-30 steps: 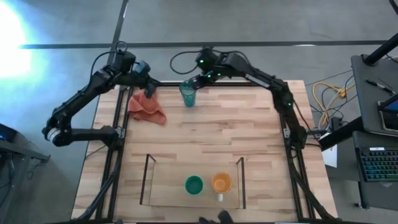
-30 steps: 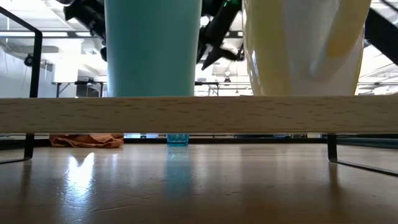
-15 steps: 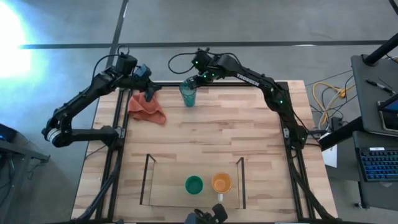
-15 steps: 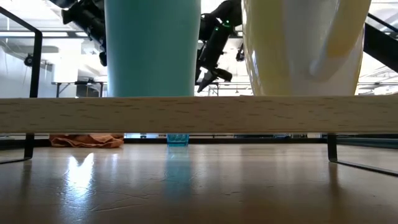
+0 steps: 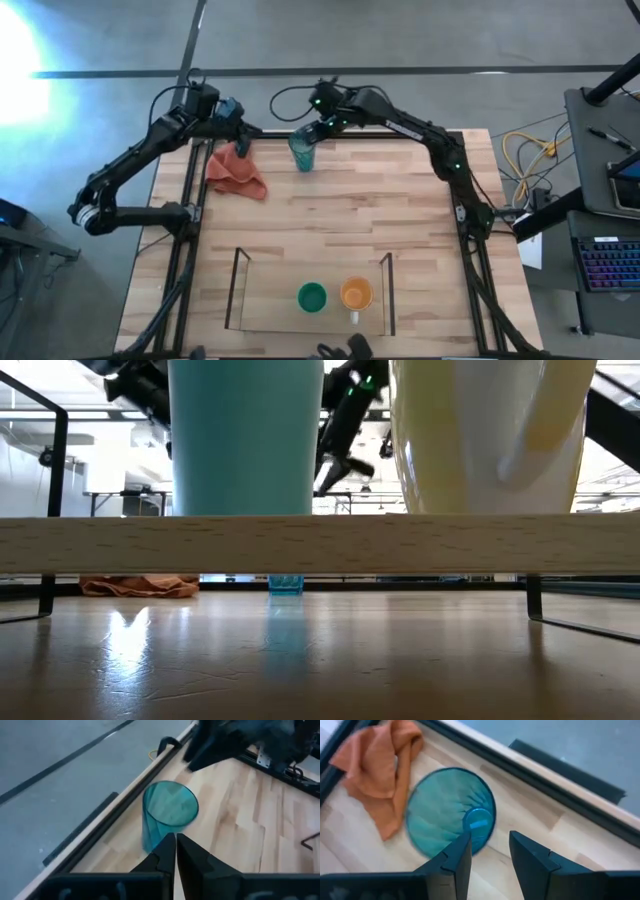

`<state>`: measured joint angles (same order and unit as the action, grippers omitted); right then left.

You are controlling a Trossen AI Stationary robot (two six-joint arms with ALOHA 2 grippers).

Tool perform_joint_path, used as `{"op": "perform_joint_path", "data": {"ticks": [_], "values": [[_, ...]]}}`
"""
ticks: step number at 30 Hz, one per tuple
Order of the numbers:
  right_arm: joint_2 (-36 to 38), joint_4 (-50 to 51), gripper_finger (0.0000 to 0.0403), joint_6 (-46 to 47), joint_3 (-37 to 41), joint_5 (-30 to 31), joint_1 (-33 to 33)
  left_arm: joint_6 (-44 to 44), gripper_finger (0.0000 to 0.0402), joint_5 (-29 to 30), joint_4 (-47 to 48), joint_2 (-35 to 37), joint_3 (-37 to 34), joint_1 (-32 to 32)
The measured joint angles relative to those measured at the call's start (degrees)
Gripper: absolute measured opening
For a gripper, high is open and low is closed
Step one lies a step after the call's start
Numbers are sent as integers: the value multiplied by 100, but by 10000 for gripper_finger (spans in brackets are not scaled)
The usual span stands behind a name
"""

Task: Stack small to large cups/mugs on shelf
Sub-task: Put the blue glass on the shelf

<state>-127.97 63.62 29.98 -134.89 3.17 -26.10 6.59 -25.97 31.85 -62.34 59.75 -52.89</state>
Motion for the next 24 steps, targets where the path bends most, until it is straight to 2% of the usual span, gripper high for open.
{"op": "perform_joint_path", "data": {"ticks": [5,9,12,16,20,22,24], "values": [[626,636,125,29,-11,392,58,-345,1,-53,-462,-564,79,57],[1254,1297,125,161,-11,1120,231,-480,1,-104,-506,-1397,213,138],[1683,1646,125,354,2,1401,329,-613,6,-220,-405,-1921,394,215],[2018,2099,125,616,13,2111,530,-649,26,-360,-384,-2191,737,355],[2165,2658,125,914,14,2495,693,-771,50,112,-411,-2151,1040,478],[2165,2631,125,951,56,2539,741,-773,64,555,-399,-2133,1133,516],[2147,2644,125,951,71,2539,791,-778,78,721,-398,-2161,1180,526]]}}
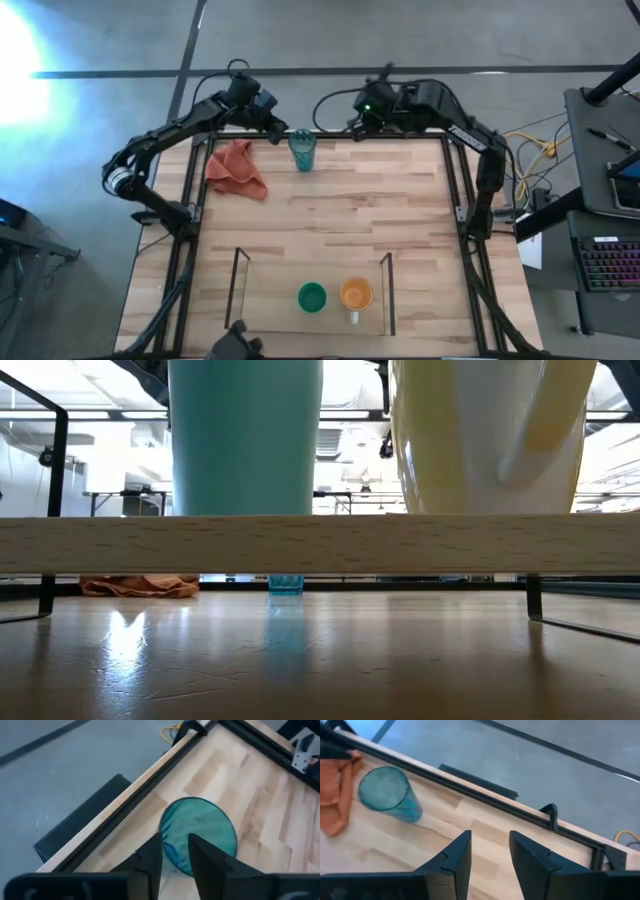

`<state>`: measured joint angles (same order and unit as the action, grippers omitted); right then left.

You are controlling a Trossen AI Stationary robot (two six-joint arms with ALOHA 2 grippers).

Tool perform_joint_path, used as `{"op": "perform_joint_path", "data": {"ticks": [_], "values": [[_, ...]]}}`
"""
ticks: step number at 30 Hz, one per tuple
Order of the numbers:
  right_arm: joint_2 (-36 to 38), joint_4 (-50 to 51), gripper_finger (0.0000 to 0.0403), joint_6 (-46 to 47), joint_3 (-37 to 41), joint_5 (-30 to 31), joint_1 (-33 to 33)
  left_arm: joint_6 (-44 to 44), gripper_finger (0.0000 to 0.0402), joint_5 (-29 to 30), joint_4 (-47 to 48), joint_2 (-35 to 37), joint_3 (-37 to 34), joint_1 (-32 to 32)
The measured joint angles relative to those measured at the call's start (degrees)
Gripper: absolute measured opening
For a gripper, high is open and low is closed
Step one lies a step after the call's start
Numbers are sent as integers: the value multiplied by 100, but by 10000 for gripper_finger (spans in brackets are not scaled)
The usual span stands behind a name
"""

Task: Stack small to large cups/mugs on shelf
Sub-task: Put the blue glass on the shelf

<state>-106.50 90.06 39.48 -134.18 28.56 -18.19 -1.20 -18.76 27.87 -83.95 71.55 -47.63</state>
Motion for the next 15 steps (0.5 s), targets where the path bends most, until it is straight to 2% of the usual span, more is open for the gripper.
{"op": "perform_joint_path", "data": {"ticks": [8,15], "values": [[-26,-4,125,17,217,-182,62,-407,125,-86,20,-683,191,94],[-13,-6,125,61,499,-258,72,-413,130,-69,116,-1105,423,124]]}}
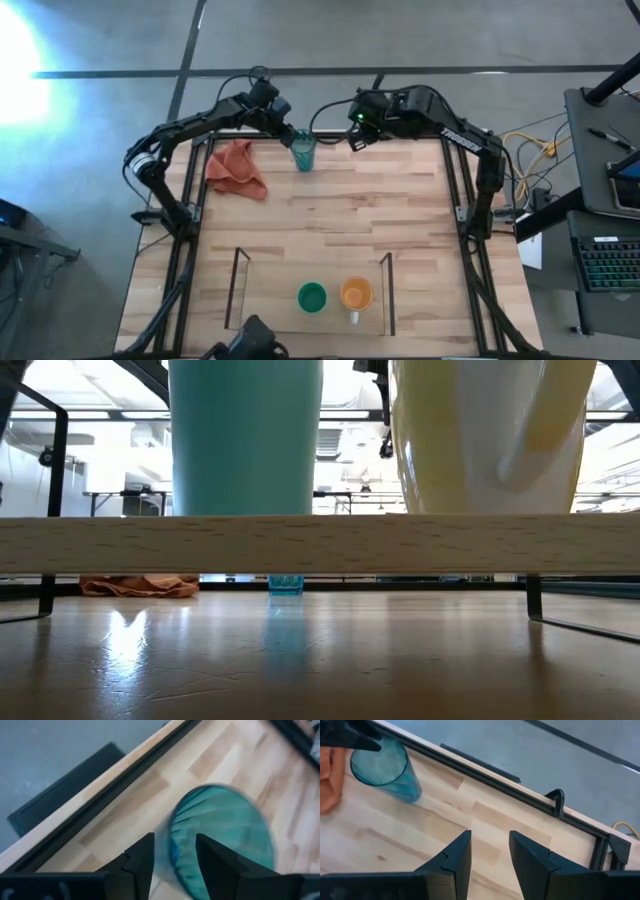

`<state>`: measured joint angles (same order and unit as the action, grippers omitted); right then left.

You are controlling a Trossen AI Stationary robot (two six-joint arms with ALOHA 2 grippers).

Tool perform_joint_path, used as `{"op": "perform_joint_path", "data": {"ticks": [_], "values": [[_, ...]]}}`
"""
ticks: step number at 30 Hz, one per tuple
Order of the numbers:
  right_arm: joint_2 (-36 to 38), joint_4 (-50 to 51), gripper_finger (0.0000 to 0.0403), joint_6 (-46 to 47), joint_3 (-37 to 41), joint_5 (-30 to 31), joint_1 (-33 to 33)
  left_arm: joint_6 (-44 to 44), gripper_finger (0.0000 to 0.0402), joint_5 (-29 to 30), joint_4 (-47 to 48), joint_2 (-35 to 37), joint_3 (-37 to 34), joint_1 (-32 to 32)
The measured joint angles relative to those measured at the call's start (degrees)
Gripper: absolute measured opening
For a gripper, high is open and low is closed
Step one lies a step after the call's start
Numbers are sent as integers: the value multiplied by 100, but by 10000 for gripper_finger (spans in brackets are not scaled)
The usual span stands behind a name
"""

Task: Stack small to large cups/mugs on shelf
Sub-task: Put the blue glass on the shelf

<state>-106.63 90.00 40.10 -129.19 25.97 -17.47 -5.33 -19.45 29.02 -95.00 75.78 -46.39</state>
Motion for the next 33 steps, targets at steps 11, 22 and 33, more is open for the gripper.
{"op": "perform_joint_path", "data": {"ticks": [11,22,33], "values": [[4,2,125,-2,265,-65,-2,453,87,308,389,-279,26,36],[4,2,125,-5,265,-155,7,1020,2,609,1494,154,337,361],[4,-2,107,-52,265,-401,287,784,1,1283,4677,2087,1504,2387]]}}
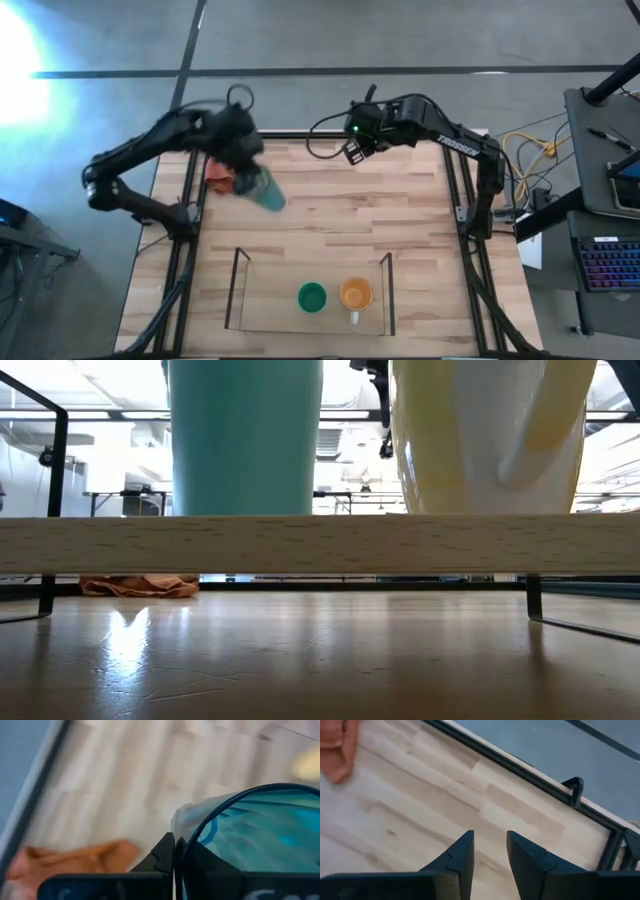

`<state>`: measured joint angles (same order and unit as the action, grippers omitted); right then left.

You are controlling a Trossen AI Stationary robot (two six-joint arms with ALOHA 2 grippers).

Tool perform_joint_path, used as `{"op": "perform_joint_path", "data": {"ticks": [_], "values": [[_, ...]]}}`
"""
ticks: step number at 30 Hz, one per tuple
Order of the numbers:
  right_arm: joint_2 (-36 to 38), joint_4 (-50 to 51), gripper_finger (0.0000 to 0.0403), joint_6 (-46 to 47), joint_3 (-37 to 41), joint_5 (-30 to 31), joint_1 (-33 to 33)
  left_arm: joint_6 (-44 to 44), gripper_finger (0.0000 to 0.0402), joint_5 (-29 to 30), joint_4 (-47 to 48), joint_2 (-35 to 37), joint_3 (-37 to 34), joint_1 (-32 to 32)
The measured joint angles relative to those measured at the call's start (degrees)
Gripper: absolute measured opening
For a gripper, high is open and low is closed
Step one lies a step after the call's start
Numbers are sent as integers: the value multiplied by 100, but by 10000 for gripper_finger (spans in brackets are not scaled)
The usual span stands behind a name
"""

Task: Stack small to large cups/mugs on shelf
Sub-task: Put the blue glass on the shelf

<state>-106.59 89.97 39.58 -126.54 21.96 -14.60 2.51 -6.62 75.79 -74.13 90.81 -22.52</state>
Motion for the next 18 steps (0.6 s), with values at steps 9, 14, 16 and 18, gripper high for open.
{"op": "perform_joint_path", "data": {"ticks": [9,14,16,18], "values": [[0,-28,84,344,0,5,769,-2065,0,946,456,311,-21,3130],[-2,-31,79,661,4,34,1246,-2855,0,1331,524,-262,19,4252],[-2,-35,80,782,11,39,1423,-3066,0,1340,532,-540,87,4543],[-2,-35,81,914,19,52,1584,-3230,0,1373,529,-788,185,4777]]}}
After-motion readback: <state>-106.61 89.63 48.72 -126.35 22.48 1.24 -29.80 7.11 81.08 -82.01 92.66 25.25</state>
